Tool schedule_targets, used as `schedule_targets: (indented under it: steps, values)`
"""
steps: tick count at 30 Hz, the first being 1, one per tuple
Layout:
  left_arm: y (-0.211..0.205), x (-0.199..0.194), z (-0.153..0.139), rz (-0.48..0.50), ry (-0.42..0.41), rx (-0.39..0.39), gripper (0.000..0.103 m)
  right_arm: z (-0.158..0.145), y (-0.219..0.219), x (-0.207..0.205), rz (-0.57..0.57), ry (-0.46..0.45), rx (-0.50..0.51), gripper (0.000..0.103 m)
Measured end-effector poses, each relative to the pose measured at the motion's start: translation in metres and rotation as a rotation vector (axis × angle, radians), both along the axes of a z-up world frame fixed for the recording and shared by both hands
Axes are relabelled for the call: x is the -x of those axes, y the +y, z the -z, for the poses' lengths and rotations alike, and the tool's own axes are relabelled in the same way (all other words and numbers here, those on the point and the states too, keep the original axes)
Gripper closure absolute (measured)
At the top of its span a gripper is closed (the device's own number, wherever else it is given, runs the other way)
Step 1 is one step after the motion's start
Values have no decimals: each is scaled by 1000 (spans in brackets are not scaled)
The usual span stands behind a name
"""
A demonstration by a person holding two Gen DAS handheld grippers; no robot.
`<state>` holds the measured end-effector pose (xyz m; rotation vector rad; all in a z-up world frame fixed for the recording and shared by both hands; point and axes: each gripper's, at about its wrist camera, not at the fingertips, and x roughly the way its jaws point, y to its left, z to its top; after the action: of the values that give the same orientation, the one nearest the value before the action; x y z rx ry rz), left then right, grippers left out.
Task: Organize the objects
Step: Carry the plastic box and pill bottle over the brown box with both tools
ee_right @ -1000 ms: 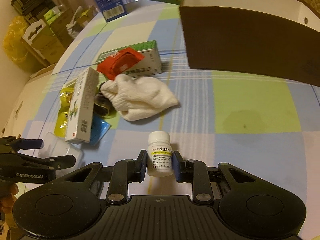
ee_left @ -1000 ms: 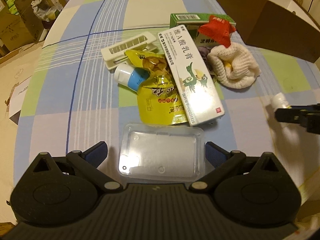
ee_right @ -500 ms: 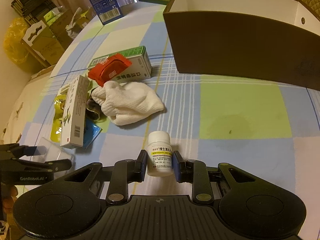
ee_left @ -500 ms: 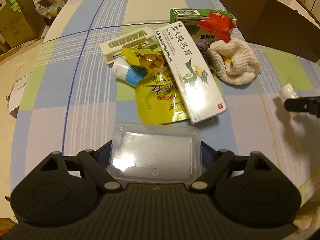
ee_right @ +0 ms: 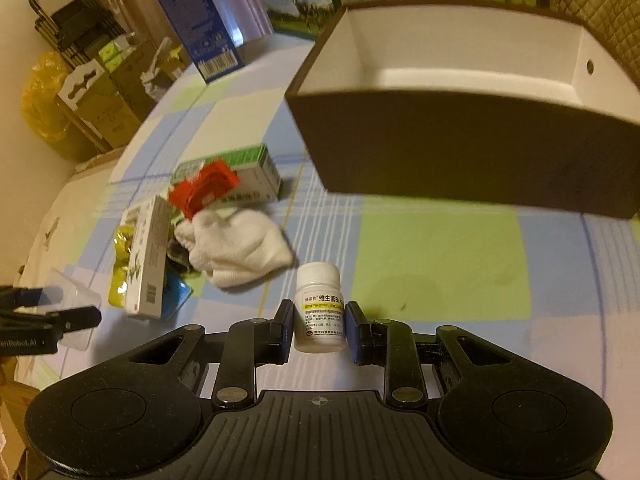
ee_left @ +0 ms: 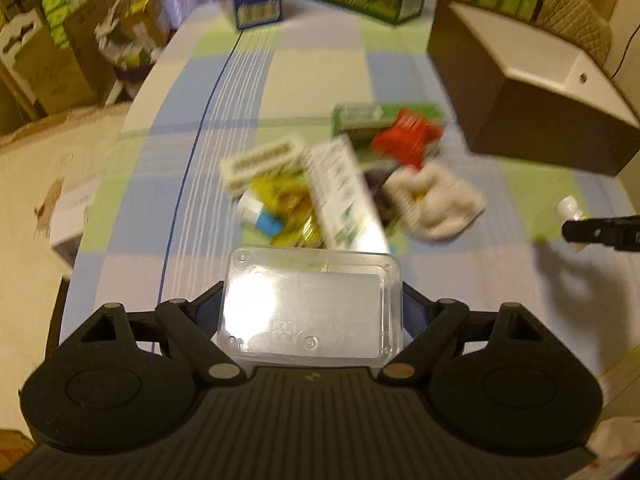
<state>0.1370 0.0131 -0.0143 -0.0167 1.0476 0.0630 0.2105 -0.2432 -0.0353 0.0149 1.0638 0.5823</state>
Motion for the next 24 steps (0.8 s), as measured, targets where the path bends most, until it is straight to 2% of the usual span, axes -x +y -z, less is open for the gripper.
schedule_targets:
  steps: [8, 9, 16, 24]
  values:
    - [-66, -45, -36, 95, -81, 25, 19, -42, -40, -21, 18, -70, -63, 79]
    - [-74, -52, -39, 109, -88, 32, 19, -47, -45, -25, -10, -80, -67, 79]
    - [-136, -98, -58, 203, -145, 46, 19, -79, -85, -64, 51, -162, -85, 79]
    - [-192, -156, -67, 249, -159, 37, 19, -89, -116, -116, 97, -199, -74, 79]
